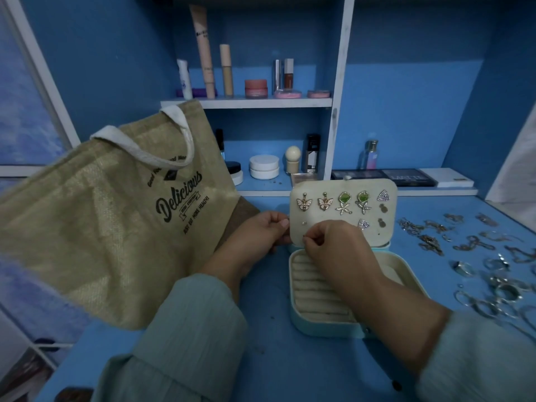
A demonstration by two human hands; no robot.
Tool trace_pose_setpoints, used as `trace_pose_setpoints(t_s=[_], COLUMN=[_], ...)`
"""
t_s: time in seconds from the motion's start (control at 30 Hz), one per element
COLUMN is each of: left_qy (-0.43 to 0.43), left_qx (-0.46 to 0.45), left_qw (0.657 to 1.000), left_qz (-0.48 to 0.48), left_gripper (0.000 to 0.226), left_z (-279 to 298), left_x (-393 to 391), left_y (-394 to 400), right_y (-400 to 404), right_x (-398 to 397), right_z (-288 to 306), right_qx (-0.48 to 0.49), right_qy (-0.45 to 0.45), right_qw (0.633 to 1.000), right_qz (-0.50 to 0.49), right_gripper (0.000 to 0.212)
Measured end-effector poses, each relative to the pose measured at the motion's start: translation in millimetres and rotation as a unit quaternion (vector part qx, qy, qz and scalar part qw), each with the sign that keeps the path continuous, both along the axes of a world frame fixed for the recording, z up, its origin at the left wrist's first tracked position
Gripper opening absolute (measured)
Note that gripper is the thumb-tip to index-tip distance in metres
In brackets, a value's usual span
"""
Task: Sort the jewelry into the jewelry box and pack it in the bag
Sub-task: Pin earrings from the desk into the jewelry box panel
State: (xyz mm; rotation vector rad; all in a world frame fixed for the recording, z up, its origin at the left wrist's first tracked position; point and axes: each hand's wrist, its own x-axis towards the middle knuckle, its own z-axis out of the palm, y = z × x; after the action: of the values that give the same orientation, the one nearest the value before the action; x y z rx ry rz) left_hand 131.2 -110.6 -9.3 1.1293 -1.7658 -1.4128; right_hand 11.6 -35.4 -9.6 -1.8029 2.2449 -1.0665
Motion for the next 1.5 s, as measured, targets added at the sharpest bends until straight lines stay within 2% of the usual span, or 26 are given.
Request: trace_pose_setpoints(t_s=[0.33,0.6,0.9,1.13,1.33,1.5], left_qy=[-0.050,-0.057,-0.057,-0.060,-0.072,-0.059], left_qx=[0.100,0.163,0.201,0.207,0.193,0.188], left_qw=[0.992,0.979,0.968,0.967,0.969,0.972], left_qz=[-0.055,-0.106,-0.139,-0.138,-0.136,-0.129], left_gripper=[0.011,0.011,0.010,0.009,0.008,0.010], left_z=[24.0,36.1,38.0,34.1,34.9,33.4], left_x=[4.5,7.4,8.7,4.7,3.3,3.9], left_y=[-9.4,-17.7,-30.9,-34.0,-33.6,-30.7], right_y=[-1.8,-1.3,-1.1,-3.4,-6.4,-10.6], right_x=[-1.0,-1.8,-1.9,-1.6,7.9,13.4], right_z=[-0.9,-2.5,-4.3,-2.0,1.2,1.2], right_qx=[-0.005,-0.022,-0.028,-0.001,0.036,0.049], right_qy=[0.007,0.001,0.012,-0.012,-0.075,-0.243], right_qw=[1.000,1.000,1.000,1.000,0.994,0.964], right_qz=[0.004,0.004,0.005,-0.028,-0.066,-0.093], right_gripper=[0.021,0.021,0.020,0.025,0.023,0.024])
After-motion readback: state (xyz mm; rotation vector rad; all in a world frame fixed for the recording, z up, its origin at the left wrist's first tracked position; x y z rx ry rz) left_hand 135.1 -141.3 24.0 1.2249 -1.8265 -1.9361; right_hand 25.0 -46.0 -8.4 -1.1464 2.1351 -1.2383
